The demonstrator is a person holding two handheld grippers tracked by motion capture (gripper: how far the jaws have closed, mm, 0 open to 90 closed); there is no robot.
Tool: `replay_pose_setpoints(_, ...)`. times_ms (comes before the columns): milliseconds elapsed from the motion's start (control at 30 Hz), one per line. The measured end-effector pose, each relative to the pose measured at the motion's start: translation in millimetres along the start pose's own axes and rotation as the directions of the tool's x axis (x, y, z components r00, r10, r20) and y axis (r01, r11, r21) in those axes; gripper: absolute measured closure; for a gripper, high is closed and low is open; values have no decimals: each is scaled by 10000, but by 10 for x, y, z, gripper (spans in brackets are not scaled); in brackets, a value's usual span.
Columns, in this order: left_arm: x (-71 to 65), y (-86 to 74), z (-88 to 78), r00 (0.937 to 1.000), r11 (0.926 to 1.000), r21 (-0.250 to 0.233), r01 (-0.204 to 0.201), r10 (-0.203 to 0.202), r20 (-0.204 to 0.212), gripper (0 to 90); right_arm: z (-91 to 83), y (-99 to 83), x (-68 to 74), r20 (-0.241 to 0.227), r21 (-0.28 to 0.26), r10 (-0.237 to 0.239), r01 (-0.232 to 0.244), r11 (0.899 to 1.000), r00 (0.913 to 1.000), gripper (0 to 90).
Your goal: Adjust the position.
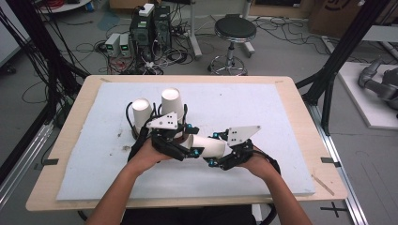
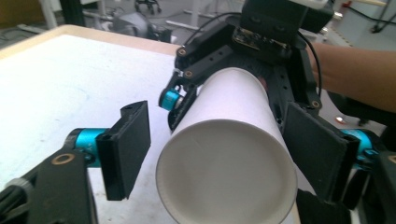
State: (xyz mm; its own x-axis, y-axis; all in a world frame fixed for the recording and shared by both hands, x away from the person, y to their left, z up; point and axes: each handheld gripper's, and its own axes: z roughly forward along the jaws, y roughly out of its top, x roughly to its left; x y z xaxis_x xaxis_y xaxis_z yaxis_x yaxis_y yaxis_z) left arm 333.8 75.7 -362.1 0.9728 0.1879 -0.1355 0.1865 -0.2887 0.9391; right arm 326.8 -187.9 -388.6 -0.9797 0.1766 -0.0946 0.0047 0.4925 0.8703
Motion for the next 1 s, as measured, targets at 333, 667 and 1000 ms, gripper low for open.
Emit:
replay_pose_setpoints(333, 23, -24, -51, 9967, 9984, -566, 95, -49, 809, 366, 1, 0, 8, -342, -149, 245, -250, 9996, 9991, 247)
replay_pose_setpoints(667, 41, -69, -114, 9912, 9806, -1901, 484, -237, 1301, 370, -10, -8, 11, -825, -1446, 1297, -1407, 9794, 9881, 216)
replay_pose_setpoints(1000, 14, -101, -96, 9924, 9874, -1495, 522, -346, 1182, 366, -39, -23, -24, -1276, -1132, 858, -1005, 9885, 9881, 342)
